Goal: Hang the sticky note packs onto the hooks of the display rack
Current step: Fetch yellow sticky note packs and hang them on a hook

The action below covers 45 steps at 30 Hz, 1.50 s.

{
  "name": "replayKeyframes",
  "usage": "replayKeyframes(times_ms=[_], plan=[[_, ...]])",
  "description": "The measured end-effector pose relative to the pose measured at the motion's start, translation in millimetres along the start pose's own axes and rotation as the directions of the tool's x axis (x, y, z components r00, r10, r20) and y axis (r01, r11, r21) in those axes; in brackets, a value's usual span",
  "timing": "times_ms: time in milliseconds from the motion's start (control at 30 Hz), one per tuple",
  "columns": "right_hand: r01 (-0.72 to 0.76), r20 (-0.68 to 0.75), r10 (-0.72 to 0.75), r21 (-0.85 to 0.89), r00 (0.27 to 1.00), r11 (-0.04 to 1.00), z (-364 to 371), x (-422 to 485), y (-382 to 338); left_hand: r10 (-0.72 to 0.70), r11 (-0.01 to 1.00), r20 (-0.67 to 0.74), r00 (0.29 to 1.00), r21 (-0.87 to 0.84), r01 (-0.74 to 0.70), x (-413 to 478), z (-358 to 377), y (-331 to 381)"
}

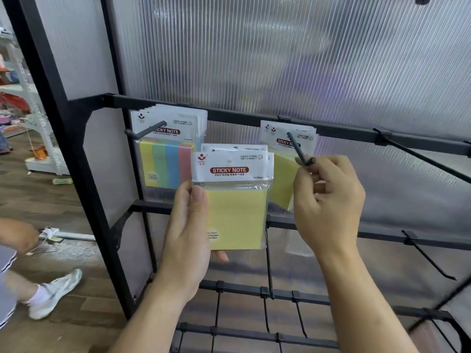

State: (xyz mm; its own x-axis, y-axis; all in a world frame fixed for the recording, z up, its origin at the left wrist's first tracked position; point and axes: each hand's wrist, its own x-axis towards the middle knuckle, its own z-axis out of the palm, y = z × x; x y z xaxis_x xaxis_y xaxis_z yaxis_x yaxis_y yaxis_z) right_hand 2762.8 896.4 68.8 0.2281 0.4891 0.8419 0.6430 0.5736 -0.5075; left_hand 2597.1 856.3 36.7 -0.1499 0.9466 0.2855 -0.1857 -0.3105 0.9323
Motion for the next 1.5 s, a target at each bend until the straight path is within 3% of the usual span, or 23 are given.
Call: replayKeyframes(times_ms=[67,200,433,633,767,933,1100,1500], plan=[[0.014,0.064,-0.022,0.119,0.998,0.993,-4.5,-9.1,-10.5,0.001,1.000,0.014,1.000,-0.019,-0.001,-1.3,2.1,-0.2],[-0.097,0.229,0.034,0.272,0.973,0.957,-5.9,-18.4,-26.7,0.006,0.998,0.053,0.999,-0.070,-0.002,-3.5,3.3,-1.1],[-0.085,0.139,0.047,0.282,0.989,0.956,-3.9,-25.7,-30.6,0.004,0.992,0.080,0.997,-0.126,0.006,-6.1,-0.5,-1.4],[-0.009,-0.026,0.017,0.304,1.000,0.953,-9.1,-24.9,-31.5,0.015,0.994,0.042,0.999,-0.113,-0.010,-5.4,-1.3,-5.2],[0.025,-0.128,0.032,0.422,0.991,0.906,-14.9,-25.3,-33.3,0.020,0.993,0.034,0.999,-0.120,-0.016,-4.6,0.0,-5.7],[0.096,-0.199,-0.018,0.391,0.980,0.915,-20.7,-23.5,-26.4,0.011,0.994,0.019,1.000,-0.109,-0.009,-3.4,1.2,-7.9],[0.121,-0.236,-0.068,0.219,0.969,0.968,-25.9,-20.6,-19.6,0.009,0.994,0.015,1.000,-0.110,-0.007,-3.8,3.1,-8.8],[0.081,-0.186,-0.044,0.196,0.982,0.977,-23.4,-16.0,-20.4,0.012,0.994,-0.037,0.999,-0.109,-0.016,-4.9,-2.0,-7.3]])
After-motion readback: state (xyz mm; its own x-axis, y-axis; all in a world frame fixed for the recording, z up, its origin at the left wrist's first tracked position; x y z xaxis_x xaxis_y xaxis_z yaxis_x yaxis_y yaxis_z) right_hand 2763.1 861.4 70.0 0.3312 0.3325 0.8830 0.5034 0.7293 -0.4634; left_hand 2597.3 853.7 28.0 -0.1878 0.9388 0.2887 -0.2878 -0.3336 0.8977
